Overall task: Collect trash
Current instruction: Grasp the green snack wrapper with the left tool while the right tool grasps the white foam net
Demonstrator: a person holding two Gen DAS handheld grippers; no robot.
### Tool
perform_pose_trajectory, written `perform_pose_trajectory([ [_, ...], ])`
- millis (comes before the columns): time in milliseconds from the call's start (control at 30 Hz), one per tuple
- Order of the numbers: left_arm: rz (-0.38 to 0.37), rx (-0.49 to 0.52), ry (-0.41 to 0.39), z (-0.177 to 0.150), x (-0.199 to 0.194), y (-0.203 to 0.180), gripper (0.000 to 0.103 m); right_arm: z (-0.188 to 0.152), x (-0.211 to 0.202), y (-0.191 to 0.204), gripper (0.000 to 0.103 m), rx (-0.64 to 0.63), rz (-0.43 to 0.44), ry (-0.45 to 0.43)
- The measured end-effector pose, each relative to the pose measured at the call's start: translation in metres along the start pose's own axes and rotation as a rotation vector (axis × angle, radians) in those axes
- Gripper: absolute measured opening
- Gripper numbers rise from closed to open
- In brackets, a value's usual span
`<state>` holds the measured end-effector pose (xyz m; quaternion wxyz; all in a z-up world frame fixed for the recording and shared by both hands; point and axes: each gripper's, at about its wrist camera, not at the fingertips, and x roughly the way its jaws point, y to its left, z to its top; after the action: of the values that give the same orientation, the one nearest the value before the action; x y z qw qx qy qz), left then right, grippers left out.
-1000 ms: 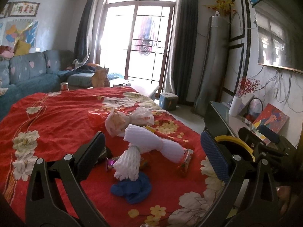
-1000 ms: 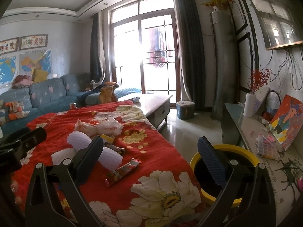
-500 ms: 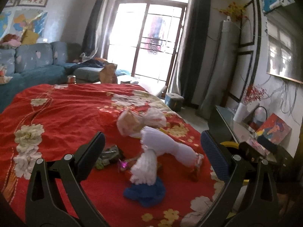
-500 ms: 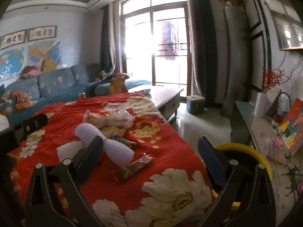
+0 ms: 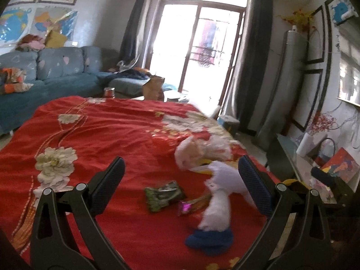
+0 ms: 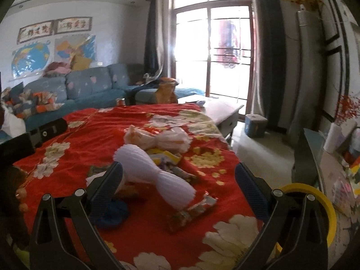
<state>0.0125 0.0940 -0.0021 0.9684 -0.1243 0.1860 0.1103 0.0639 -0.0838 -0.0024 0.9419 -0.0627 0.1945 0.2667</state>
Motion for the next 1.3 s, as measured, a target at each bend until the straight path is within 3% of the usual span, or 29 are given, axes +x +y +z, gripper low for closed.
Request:
perform_pose_trajectory([
  [233,0.067,-0.02,0.091,-0.005,0.023,0.031,0.092,0.001,0.028,0.009,0.097,-0.076,0.046,0.061],
  [500,0.087,-0.036,0.201,-0.021,0.055,0.057,0.092,-0.008,0.058,0.002,0.097,-0.094,0.048,0.139],
  [667,0.065,-0.048,0.272,-0.033,0.076,0.062,0.092,-0.014,0.072,-0.001,0.097,-0.1,0.049,0.176],
  [867,-0.015,-0.114,0.38,-0.048,0.105,0.065,0.091,-0.021,0.087,-0.001,0.097,-0.108,0.054,0.208],
  [1133,-0.052,-0.126,0.416,-0.052,0.12,0.055,0.068,-0.026,0.105,0.004,0.092,-0.138,0.064,0.249],
  [1200,-0.057,-0.113,0.421,-0.053,0.121,0.05,0.062,-0.029,0.109,0.006,0.088,-0.146,0.066,0.262],
  [1300,-0.064,-0.106,0.427,-0.053,0.121,0.047,0.043,-0.031,0.115,0.007,0.073,-0.151,0.072,0.278],
])
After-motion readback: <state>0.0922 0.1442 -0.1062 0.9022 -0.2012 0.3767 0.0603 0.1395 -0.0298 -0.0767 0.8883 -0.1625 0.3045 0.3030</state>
